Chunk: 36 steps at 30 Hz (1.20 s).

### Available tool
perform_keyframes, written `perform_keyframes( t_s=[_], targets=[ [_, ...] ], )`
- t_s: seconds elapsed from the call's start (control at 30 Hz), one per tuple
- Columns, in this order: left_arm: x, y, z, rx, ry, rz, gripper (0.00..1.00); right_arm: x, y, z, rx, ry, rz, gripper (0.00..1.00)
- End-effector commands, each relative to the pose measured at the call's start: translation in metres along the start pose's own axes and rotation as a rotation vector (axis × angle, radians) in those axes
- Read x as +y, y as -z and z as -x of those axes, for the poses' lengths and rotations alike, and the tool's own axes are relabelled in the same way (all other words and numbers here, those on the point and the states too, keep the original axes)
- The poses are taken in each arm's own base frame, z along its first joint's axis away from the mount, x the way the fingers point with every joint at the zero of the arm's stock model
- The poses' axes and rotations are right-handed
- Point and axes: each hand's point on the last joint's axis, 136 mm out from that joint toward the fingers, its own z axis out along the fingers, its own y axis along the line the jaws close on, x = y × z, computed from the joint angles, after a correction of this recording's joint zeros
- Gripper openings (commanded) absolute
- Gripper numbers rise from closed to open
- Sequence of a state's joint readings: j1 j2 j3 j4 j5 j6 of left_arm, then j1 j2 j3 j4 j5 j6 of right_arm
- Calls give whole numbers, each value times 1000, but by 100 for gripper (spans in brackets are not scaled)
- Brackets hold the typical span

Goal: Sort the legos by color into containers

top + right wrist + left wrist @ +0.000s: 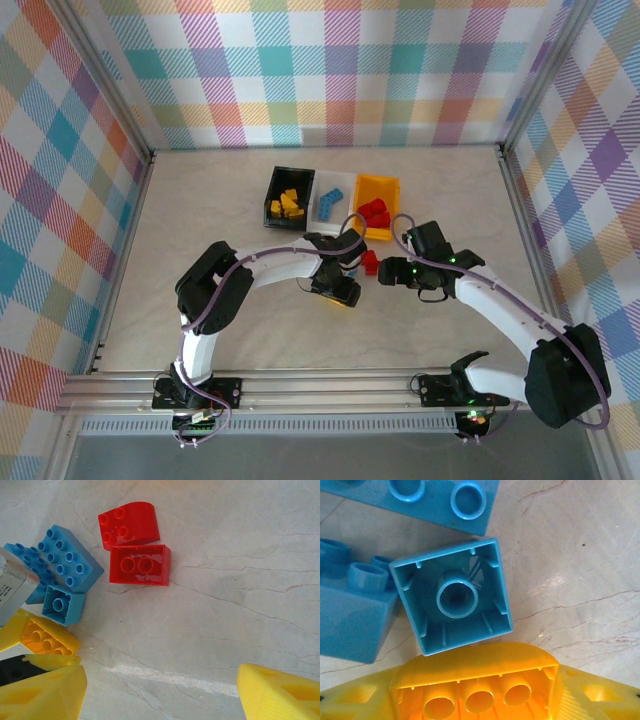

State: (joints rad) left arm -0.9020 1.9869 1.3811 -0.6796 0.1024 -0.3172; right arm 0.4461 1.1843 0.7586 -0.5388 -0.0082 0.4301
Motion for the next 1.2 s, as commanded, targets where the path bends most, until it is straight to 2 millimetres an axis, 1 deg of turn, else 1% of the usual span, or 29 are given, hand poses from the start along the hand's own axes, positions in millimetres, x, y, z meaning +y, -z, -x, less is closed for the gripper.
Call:
perform_keyframes(
  t_s=[0.0,0.13,0.23,0.47,0.57,0.63,0.73,0.87,0.97,1.0,1.1,1.13,1.17],
  targets=[
    [7,-9,-10,39,-10,50,59,-1,1,1,-19,-6,3,79],
    [15,4,-9,23,11,60,58,1,1,2,-22,-7,13,79],
    [26,19,-6,1,39,60,58,3,2,5,-29,-7,20,79],
    [71,64,9,-69,125,65,58,9,4,10,-40,1,46,79],
    [92,85,22,-105,164,71,58,14,0,13,-30,16,61,79],
    [106,99,34,-135,200,66,58,15,-7,13,8,24,54,79],
    [129,122,58,-195,262,62,58,18,-15,15,33,28,61,79],
    [161,144,99,-269,312,95,58,23,-18,21,30,24,76,78],
    [181,149,129,-294,335,119,58,25,-21,23,39,29,82,78],
    [187,155,140,-315,341,127,58,26,-22,23,43,30,82,78],
    [205,147,162,-321,356,160,58,27,-27,22,64,32,83,78],
    [209,147,169,-329,360,162,58,27,-28,22,67,34,84,78],
    [214,141,174,-323,366,168,58,28,-30,21,75,37,83,78]
  ],
)
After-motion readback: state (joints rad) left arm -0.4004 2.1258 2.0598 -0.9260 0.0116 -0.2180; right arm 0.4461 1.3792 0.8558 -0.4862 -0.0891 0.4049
